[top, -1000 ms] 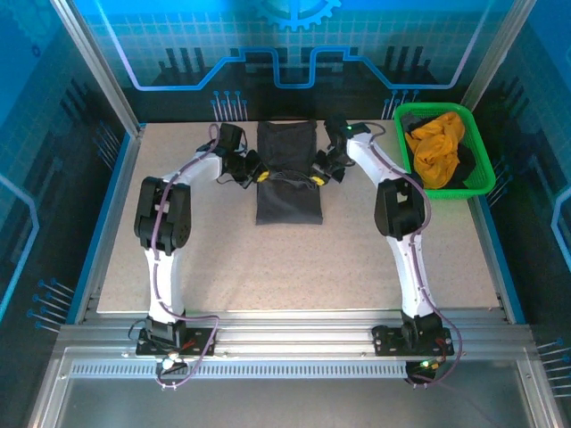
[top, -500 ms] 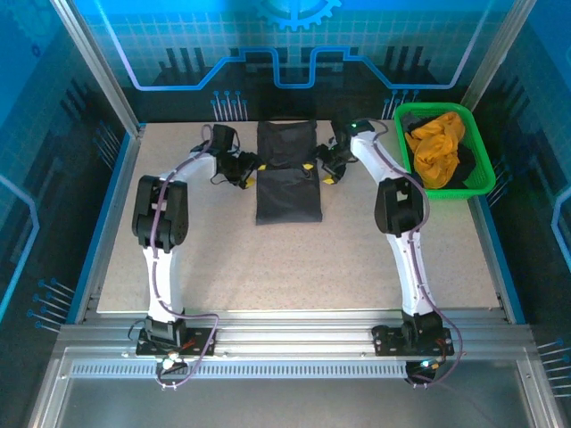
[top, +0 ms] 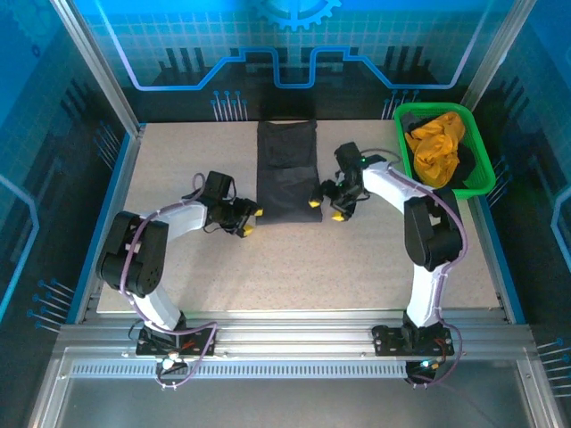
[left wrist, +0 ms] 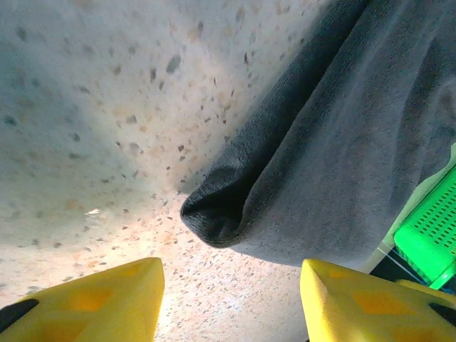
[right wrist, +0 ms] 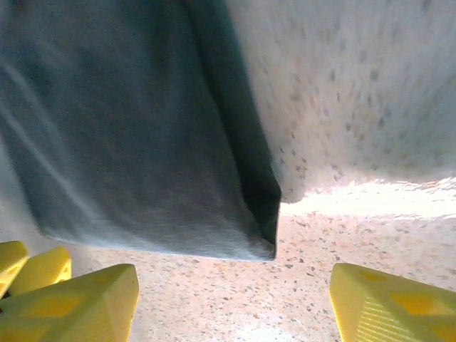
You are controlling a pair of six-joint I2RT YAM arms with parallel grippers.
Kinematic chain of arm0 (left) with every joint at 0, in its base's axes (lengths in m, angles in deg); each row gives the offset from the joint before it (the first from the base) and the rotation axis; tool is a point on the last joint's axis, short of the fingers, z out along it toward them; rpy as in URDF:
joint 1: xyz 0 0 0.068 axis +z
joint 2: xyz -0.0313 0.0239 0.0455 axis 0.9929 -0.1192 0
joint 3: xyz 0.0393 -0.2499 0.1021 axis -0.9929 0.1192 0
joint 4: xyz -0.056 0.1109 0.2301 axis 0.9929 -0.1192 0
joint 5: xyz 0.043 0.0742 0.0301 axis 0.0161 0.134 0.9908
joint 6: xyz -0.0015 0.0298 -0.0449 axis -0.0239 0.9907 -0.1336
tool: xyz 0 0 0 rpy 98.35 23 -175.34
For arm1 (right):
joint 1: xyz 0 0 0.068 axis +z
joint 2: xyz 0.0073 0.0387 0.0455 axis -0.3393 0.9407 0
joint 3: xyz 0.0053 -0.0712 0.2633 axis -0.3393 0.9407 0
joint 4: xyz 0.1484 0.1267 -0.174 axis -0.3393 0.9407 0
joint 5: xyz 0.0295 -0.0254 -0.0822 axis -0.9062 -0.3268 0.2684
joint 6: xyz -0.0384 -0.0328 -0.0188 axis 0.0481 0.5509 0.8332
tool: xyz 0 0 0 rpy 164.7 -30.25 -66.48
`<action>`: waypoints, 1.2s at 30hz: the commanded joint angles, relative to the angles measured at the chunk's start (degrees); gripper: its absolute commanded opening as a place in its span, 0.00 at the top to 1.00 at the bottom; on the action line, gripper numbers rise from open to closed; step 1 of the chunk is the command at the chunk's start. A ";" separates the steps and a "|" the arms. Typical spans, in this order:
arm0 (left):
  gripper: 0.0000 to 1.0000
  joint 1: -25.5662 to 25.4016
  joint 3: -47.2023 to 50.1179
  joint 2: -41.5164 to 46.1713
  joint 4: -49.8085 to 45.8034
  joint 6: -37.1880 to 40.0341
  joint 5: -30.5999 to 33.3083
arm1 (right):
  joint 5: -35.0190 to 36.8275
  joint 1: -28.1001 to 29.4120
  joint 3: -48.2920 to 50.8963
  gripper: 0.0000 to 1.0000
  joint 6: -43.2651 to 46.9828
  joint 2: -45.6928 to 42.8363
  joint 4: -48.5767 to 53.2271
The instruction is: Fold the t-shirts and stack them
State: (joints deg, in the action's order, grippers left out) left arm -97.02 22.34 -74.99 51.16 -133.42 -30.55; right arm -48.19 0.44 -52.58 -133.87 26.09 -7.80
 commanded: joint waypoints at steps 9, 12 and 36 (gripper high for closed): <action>0.61 -0.46 -2.34 -8.46 11.19 -6.13 -2.12 | -3.73 1.00 -0.78 0.50 -6.25 7.00 -6.45; 0.73 -0.46 -3.75 -9.73 11.37 -6.19 -1.83 | -3.31 0.97 -2.71 0.63 -7.11 8.69 -6.85; 1.00 -6.82 14.59 17.84 -4.21 -0.68 -7.11 | -1.06 10.10 19.92 1.00 -8.64 -15.58 2.04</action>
State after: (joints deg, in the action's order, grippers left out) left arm -101.50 34.74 -61.86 51.82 -135.30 -34.35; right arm -47.38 8.92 -36.14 -141.30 14.66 -10.07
